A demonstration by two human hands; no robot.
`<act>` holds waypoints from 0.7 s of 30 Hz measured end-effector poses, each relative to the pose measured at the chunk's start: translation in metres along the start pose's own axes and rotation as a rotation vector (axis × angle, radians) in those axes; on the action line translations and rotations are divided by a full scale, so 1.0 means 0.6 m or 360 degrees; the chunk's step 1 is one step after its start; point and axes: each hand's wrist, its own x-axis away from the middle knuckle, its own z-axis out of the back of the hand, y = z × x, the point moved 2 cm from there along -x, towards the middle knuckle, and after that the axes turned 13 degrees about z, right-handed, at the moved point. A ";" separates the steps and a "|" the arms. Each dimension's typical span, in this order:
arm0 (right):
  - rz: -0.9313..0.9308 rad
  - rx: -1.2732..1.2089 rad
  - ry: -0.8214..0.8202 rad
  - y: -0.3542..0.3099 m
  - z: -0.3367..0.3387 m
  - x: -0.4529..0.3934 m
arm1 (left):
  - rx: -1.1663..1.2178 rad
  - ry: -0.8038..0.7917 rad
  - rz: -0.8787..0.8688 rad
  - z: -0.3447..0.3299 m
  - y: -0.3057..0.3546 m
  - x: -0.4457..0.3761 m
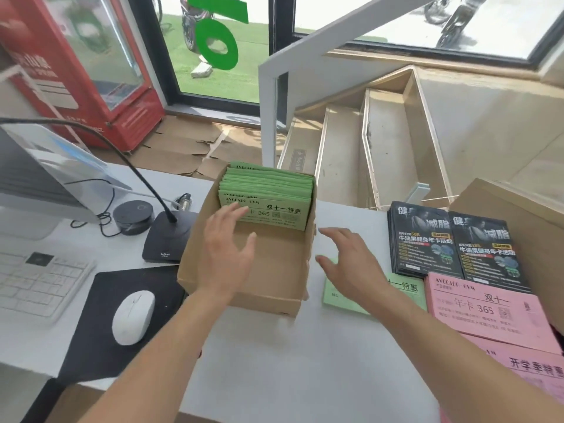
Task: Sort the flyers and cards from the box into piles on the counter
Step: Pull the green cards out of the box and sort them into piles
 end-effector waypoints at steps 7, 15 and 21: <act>0.0128 0.0122 -0.0021 -0.058 -0.043 -0.122 | -0.0599 -0.0391 -0.0070 -0.014 -0.066 -0.149; 0.0198 0.0455 -0.0081 -0.044 -0.082 -0.167 | -0.0711 -0.0243 -0.0140 -0.034 -0.078 -0.169; 0.0289 0.0454 0.0361 -0.044 -0.085 -0.156 | -0.0604 -0.0050 -0.0162 -0.037 -0.083 -0.173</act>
